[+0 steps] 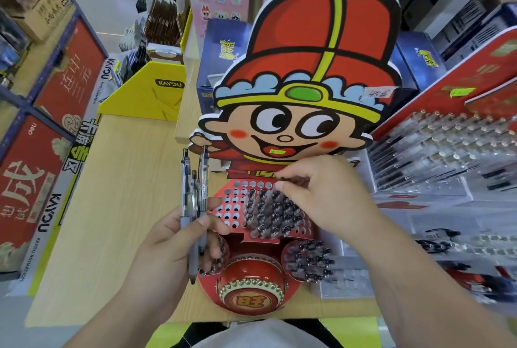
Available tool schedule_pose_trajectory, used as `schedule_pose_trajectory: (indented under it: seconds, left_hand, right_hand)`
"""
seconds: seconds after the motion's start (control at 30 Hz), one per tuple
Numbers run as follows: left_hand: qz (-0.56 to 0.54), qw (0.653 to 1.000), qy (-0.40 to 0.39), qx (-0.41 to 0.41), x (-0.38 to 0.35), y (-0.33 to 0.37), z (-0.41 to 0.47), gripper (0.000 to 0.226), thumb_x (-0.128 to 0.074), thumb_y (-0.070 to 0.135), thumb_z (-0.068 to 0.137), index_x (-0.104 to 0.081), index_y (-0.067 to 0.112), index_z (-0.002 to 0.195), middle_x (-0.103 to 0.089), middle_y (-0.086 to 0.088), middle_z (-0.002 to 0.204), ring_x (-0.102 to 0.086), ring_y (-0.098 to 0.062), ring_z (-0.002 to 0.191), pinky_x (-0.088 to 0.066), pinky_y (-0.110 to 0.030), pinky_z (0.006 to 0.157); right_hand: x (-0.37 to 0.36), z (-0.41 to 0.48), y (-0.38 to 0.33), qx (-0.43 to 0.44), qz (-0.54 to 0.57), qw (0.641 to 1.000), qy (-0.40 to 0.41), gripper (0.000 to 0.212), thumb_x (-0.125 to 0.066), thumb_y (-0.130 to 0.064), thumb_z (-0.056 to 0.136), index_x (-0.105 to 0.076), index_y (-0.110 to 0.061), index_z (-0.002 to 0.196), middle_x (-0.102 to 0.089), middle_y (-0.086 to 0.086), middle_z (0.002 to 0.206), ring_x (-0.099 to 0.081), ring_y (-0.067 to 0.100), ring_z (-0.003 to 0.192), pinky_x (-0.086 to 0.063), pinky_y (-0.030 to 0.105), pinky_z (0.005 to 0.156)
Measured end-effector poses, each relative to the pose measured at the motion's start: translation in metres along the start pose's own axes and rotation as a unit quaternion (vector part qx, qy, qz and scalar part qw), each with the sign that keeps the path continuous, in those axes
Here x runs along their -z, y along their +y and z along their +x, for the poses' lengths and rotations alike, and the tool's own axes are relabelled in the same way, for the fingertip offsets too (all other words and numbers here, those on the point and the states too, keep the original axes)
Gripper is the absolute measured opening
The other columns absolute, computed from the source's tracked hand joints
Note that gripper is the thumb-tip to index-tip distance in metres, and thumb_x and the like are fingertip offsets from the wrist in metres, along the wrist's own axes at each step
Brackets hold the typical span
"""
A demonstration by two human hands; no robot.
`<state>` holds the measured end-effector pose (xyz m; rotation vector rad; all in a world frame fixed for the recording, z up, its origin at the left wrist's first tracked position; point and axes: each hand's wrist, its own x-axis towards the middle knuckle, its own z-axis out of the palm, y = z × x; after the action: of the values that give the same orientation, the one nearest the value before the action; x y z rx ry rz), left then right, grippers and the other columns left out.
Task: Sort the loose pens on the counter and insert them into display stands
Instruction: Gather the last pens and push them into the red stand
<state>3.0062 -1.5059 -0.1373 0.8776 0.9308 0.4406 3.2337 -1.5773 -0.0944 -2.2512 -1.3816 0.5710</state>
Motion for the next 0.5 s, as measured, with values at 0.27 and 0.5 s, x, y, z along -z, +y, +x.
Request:
schedule_pose_trajectory:
  seconds: [0.27, 0.5]
  left_hand:
    - [0.015, 1.0, 0.003, -0.003, 0.0017, -0.0003, -0.0041, 0.029, -0.053, 0.016, 0.092, -0.065, 0.005, 0.115, -0.07, -0.017, 0.087, -0.052, -0.023, 0.056, -0.039, -0.03, 0.046]
    - [-0.002, 1.0, -0.017, -0.003, 0.0009, 0.0022, -0.0093, 0.028, -0.063, 0.024, 0.089, -0.062, 0.009, 0.112, -0.072, -0.02, 0.095, -0.042, -0.018, 0.048, -0.029, -0.027, 0.047]
  right_hand:
    - [-0.0059, 0.0021, -0.0002, -0.026, -0.011, 0.999, -0.019, 0.016, -0.071, -0.039, 0.089, -0.079, -0.032, 0.102, -0.072, -0.018, 0.093, -0.063, 0.002, 0.086, -0.055, 0.028, 0.078]
    - [-0.0056, 0.0049, -0.0035, -0.03, -0.035, 0.999, -0.019, 0.014, -0.071, -0.04, 0.088, -0.079, -0.031, 0.095, -0.069, -0.018, 0.084, -0.062, 0.003, 0.077, -0.053, 0.028, 0.07]
